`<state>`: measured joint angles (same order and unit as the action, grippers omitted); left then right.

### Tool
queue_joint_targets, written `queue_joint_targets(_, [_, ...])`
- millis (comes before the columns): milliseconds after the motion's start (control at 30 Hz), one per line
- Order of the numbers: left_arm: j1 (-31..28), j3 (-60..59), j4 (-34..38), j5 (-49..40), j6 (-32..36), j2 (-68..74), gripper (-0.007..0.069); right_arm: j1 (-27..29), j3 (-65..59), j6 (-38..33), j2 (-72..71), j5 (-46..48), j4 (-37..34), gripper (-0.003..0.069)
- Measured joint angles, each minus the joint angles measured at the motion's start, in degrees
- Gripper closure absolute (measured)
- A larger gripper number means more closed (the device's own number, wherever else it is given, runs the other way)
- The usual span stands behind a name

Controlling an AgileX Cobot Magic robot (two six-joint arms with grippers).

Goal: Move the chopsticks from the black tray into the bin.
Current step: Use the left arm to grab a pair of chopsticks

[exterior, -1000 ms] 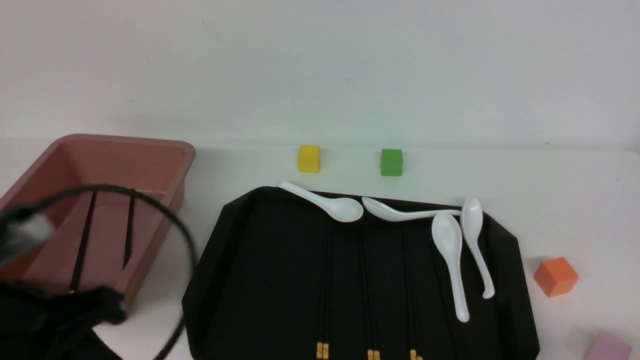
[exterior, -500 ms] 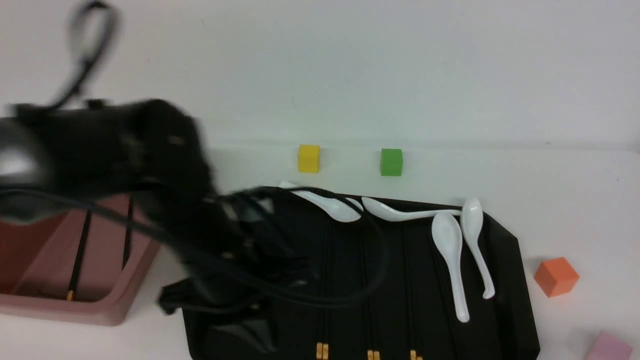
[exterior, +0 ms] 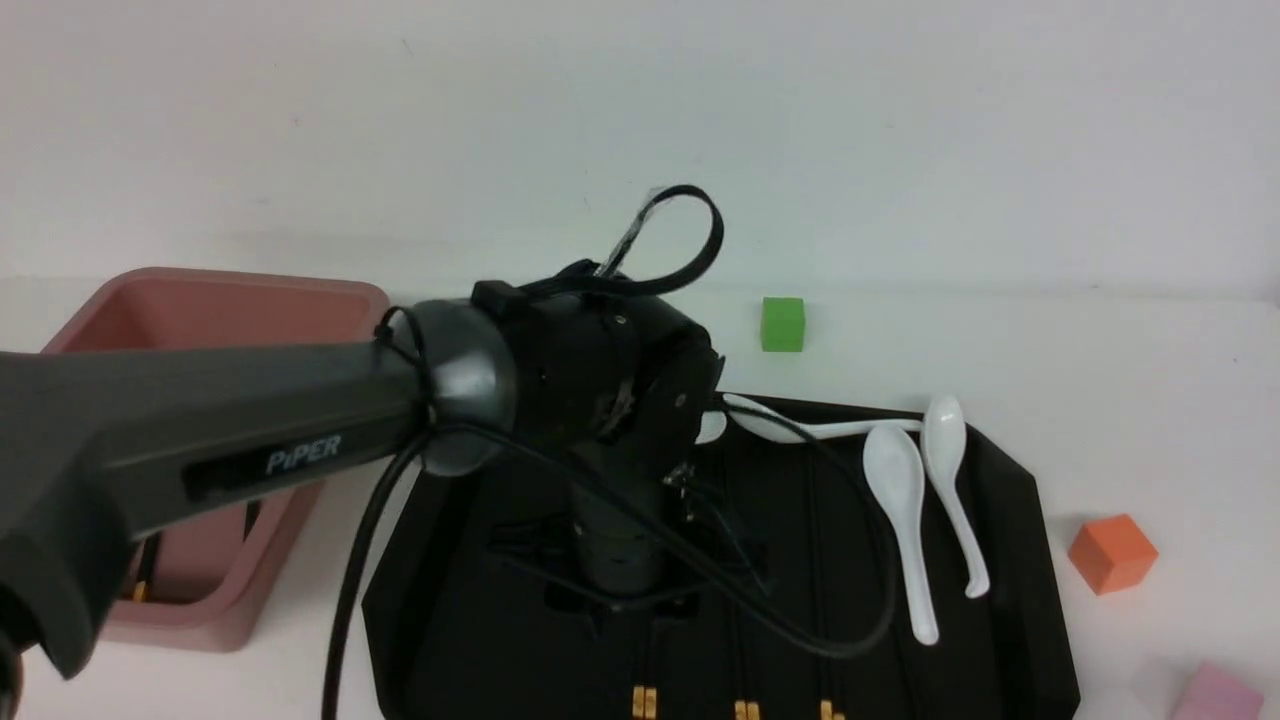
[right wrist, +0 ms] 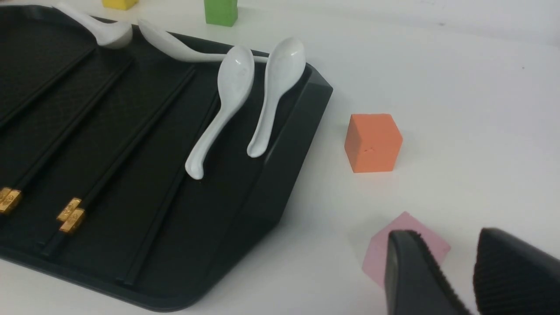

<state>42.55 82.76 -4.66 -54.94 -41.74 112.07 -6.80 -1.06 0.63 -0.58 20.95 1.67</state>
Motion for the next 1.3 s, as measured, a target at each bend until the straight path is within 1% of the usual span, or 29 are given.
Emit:
queue_joint_targets(100, [0.04, 0.00, -0.06, 1.69, -0.10, 0.41, 0.0260, 0.00, 0.00, 0.00, 0.00, 0.00, 0.00, 0.0419])
queue_joint_targets(167, [0.06, 0.00, -0.06, 2.93, -0.20, 1.24, 0.0256, 0.00, 0.00, 0.00, 0.00, 0.00, 0.00, 0.0419])
queue_joint_targets(333, [0.06, 0.00, -0.20, 5.29, -0.21, 4.09, 0.0251, 0.00, 0.00, 0.00, 0.00, 0.00, 0.00, 0.0419])
queue_joint_targets(567, [0.06, 0.12, -0.20, 5.85, -0.25, 6.59, 0.0262, 0.00, 0.00, 0.00, 0.00, 0.00, 0.00, 0.0419])
queue_joint_targets(633, [0.06, 0.23, -0.20, 5.93, -0.25, 6.87, 0.0293, 0.00, 0.00, 0.00, 0.00, 0.00, 0.00, 0.0419])
queue_joint_targets(733, [0.12, 0.70, 0.40, 5.87, -0.25, 7.33, 0.0389, 0.00, 0.00, 0.00, 0.00, 0.00, 0.00, 0.0419])
queue_joint_targets(767, [0.17, 0.67, 0.39, 5.87, -0.25, 7.30, 0.0405, 0.00, 0.00, 0.00, 0.00, 0.00, 0.00, 0.0419])
queue_joint_targets(833, [0.17, 0.67, 0.66, 5.68, -0.24, 7.30, 0.0503, 0.00, 0.00, 0.00, 0.00, 0.00, 0.00, 0.0419])
queue_joint_targets(867, [0.17, 0.67, 0.78, 5.62, -0.31, 7.16, 0.0517, 0.00, 0.00, 0.00, 0.00, 0.00, 0.00, 0.0419])
queue_joint_targets(1000, [0.17, 0.34, 1.10, 3.82, -0.31, 4.86, 0.0508, 0.00, 0.00, 0.00, 0.00, 0.00, 0.00, 0.0419])
queue_joint_targets(1167, [-0.11, 0.14, 1.04, 0.45, 0.48, -4.21, 0.0508, 0.00, 0.00, 0.00, 0.00, 0.00, 0.00, 0.0419])
queue_joint_targets(1300, [-2.96, 0.14, -0.27, -3.83, 1.86, -13.65, 0.0508, 0.00, 0.00, 0.00, 0.00, 0.00, 0.00, 0.0419])
